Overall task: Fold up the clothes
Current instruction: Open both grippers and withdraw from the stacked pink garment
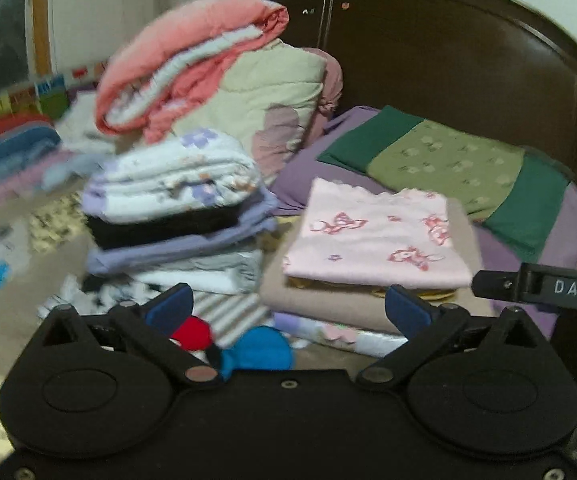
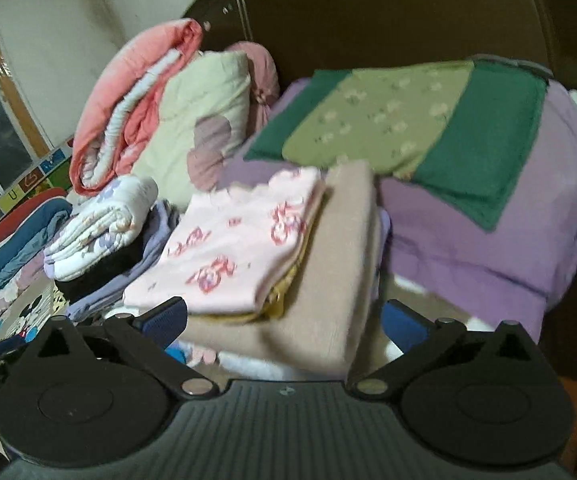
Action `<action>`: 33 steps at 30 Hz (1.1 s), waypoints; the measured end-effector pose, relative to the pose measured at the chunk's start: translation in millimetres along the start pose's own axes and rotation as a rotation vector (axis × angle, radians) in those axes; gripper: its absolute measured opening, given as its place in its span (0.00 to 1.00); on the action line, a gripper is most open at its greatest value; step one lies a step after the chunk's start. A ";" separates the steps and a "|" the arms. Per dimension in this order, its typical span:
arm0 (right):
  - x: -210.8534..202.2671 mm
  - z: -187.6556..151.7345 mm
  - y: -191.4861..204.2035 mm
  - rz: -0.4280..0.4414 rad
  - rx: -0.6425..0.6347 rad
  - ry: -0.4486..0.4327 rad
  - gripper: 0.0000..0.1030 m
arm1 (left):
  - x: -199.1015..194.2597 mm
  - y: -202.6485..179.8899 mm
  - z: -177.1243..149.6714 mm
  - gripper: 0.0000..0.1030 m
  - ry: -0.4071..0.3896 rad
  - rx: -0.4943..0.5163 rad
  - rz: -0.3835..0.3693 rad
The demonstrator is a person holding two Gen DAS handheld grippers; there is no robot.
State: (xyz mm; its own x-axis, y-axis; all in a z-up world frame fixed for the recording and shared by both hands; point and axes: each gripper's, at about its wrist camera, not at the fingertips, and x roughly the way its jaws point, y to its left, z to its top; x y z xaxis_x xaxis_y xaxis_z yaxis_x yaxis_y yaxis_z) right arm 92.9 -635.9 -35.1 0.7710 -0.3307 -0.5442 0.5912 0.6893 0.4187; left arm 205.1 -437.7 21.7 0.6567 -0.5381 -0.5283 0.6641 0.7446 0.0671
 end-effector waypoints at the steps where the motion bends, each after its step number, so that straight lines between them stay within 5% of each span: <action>1: -1.8 -0.8 1.1 -0.001 0.000 0.009 1.00 | -2.3 -0.4 0.0 1.00 0.005 0.001 -0.003; 15: -53.2 -9.9 10.0 -0.027 -0.086 0.032 1.00 | -41.4 -27.6 -1.0 1.00 -0.008 0.065 0.012; 33: -128.8 -17.2 21.9 -0.045 -0.168 0.014 1.00 | -95.8 -29.2 -13.5 1.00 -0.027 0.011 0.013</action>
State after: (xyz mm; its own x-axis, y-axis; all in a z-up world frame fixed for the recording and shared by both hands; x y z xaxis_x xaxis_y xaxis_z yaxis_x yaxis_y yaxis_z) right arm 2.5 -567.1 31.6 0.7403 -0.3554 -0.5706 0.5764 0.7725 0.2666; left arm 118.0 -402.5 58.9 0.6748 -0.5392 -0.5039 0.6593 0.7472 0.0833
